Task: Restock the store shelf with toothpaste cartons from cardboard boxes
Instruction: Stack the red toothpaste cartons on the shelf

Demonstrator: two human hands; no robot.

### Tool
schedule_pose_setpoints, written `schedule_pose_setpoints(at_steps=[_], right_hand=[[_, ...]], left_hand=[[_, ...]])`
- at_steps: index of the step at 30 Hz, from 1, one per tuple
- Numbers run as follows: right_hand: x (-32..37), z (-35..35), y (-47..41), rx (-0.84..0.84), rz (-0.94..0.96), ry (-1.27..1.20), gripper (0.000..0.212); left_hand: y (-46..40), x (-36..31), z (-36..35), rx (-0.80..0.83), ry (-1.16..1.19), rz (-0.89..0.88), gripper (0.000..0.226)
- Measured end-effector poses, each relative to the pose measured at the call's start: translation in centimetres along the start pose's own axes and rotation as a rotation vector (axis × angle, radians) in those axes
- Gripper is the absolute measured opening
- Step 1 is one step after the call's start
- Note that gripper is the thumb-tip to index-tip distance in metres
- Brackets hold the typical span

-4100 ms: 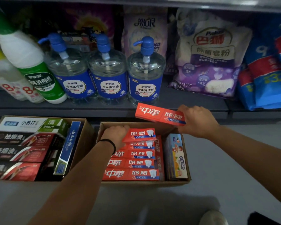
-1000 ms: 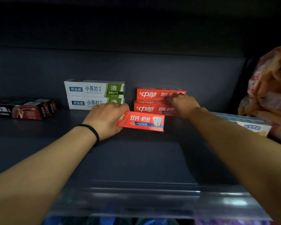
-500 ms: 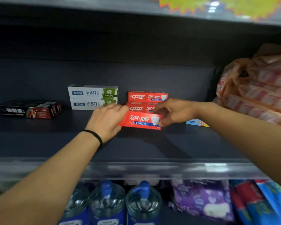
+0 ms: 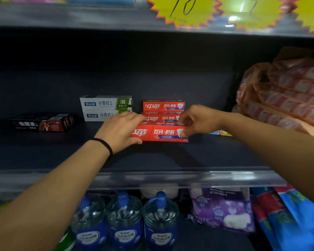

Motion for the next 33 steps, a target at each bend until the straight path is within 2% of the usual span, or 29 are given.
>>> schedule_pose_setpoints(at_steps=[3, 9, 13, 20, 29, 33], right_hand=[[-0.9, 0.1, 0.2, -0.028, 0.003, 0.029, 0.035], [-3.3, -0.7, -0.3, -0.062, -0.004, 0.115, 0.032], [-4.8, -1.3, -1.4, -0.082, -0.021, 0.116, 0.03], [-7.8, -2.6, -4.1, -0.086, -0.069, 0.158, 0.039], [-11.0, -4.1, -8.3, -0.148, -0.085, 0.182, 0.038], [-11.6, -4.4, -10.0, -0.167, -0.08, 0.27, 0.034]], left_hand=[[-0.5, 1.1, -0.2, 0.086, 0.065, 0.081, 0.065], [-2.4, 1.6, -2.2, 0.194, 0.172, 0.123, 0.05], [-4.2, 2.3, -3.7, 0.2, 0.233, 0.151, 0.042], [-7.6, 2.9, -7.3, 0.204, 0.257, 0.203, 0.043], [-10.2, 3.8, -11.2, 0.141, 0.177, 0.156, 0.041], [-11.2, 4.5, -12.5, 0.126, 0.144, 0.154, 0.042]])
Point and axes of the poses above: each hand's wrist, its own y-axis away from the middle knuckle, its own z-axis out of the back of the hand, x = y × z, the point moved 5 cm from there along -y, towards the middle knuckle, and after that the axes turned 5 degrees about -x, right-handed, at the moved point
